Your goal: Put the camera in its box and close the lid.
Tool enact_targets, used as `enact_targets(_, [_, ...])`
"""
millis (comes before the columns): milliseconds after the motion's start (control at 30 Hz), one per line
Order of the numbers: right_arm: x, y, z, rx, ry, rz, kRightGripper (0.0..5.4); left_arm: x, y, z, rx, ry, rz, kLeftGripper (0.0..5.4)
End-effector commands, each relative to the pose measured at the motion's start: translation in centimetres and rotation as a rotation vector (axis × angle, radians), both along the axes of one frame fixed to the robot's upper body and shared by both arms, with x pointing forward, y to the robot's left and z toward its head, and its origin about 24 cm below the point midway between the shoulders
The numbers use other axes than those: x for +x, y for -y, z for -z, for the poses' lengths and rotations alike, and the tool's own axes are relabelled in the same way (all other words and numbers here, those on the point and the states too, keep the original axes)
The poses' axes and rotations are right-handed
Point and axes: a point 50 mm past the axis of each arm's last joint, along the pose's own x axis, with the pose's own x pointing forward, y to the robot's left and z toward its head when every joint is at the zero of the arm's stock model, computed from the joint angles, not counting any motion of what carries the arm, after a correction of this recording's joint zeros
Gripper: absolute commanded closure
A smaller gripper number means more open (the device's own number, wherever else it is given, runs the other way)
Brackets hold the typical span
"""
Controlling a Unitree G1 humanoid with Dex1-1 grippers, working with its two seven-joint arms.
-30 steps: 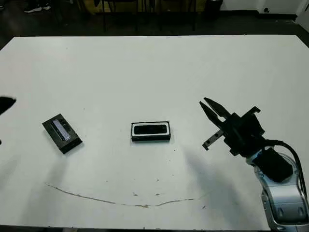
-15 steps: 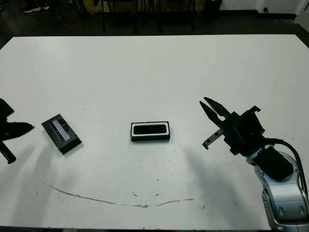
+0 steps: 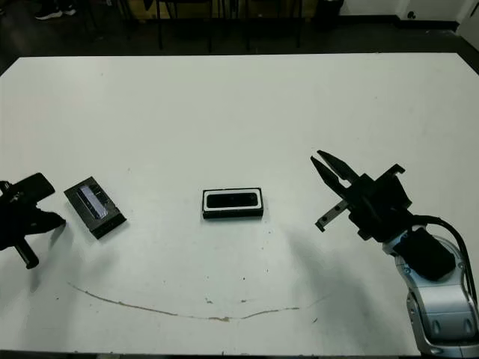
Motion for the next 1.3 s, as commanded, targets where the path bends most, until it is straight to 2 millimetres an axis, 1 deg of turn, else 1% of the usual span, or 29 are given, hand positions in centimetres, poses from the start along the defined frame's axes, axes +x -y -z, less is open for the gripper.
enact_targets(33, [0.0,0.3,0.2,-0.015,-0.013,0.003,5.38,0.2,-0.4,0.8,-0.014,-0.046,-0.017,5.4])
enact_targets(333, [-0.1,0.4,0.3,-0.009,-0.013,0.002,5.38,2.3,-0.3,1.5,-0.013,-0.008,-0.015,5.4])
enact_targets(467, [-0.2,0.3,0.2,-0.018,-0.017,0.01,5.38,2.9,0.0,2.1,0.01,0.009,-0.017,5.4])
enact_targets(600, [-0.2,0.4,0.3,-0.016,-0.014,0.008,5.38,3.4,0.4,2.6,-0.038,0.017,-0.036,5.4])
enact_targets(700, [-0.2,0.5,0.3,-0.018,-0.021,0.011,5.38,3.7,0.8,2.6,-0.037,0.035,-0.007,5.4])
enact_targets(800, [-0.1,0.4,0.4,-0.008,-0.024,0.007,5.38,4.0,1.1,2.5,-0.061,0.037,-0.014,5.4])
enact_targets(967, [-0.1,0.4,0.5,-0.017,-0.023,0.008,5.38,4.7,1.7,2.4,-0.04,0.027,-0.001,5.4])
enact_targets(1133, [-0.2,0.4,0.5,-0.014,-0.037,0.011,5.38,5.6,2.4,2.7,-0.003,0.029,0.068,5.4])
enact_targets(1300, [-0.2,0.4,0.6,-0.008,-0.032,0.007,5.38,6.6,3.4,2.9,-0.028,0.0,0.078,5.4])
